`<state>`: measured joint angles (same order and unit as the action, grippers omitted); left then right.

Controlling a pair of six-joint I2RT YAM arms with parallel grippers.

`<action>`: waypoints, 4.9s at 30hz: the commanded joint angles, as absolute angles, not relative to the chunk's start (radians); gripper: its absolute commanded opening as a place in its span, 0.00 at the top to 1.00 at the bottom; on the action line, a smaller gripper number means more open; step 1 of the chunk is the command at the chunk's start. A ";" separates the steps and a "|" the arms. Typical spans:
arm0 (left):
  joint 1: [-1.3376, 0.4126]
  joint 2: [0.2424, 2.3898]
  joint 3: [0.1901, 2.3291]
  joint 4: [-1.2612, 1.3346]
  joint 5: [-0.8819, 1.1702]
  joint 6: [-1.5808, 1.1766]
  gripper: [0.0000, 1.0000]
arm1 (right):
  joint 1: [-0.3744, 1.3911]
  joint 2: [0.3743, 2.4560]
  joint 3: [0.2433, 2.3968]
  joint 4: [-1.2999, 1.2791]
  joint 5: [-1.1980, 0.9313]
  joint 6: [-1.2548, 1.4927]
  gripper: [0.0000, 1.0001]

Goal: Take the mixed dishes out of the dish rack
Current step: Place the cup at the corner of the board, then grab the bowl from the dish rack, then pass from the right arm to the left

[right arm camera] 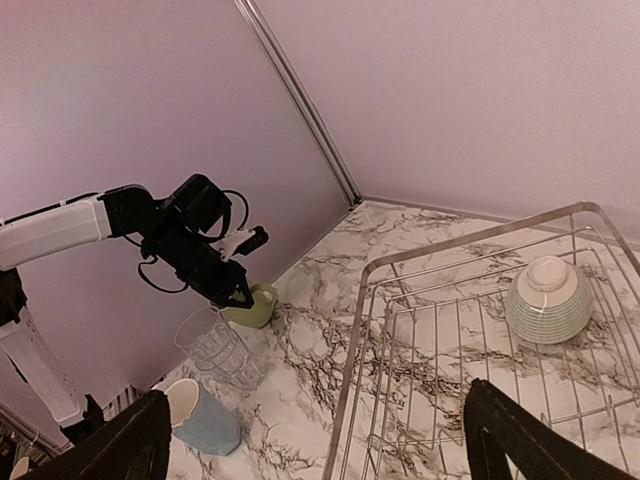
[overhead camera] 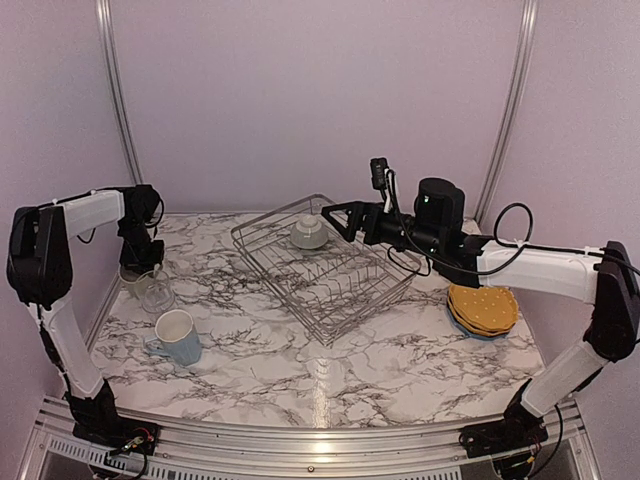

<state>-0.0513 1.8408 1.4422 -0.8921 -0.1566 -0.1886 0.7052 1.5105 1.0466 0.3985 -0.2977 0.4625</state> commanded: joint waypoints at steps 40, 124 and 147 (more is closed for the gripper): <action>-0.145 1.541 1.813 -0.913 -0.088 -0.218 0.02 | 0.728 1.646 1.256 0.105 -0.094 0.311 0.01; -0.667 1.316 1.120 -0.269 0.138 -0.581 0.02 | 0.602 2.672 2.411 -0.136 0.014 0.005 0.69; -0.667 1.280 1.066 -0.237 0.138 -0.627 0.02 | 0.592 2.395 2.052 0.124 -0.182 0.400 0.77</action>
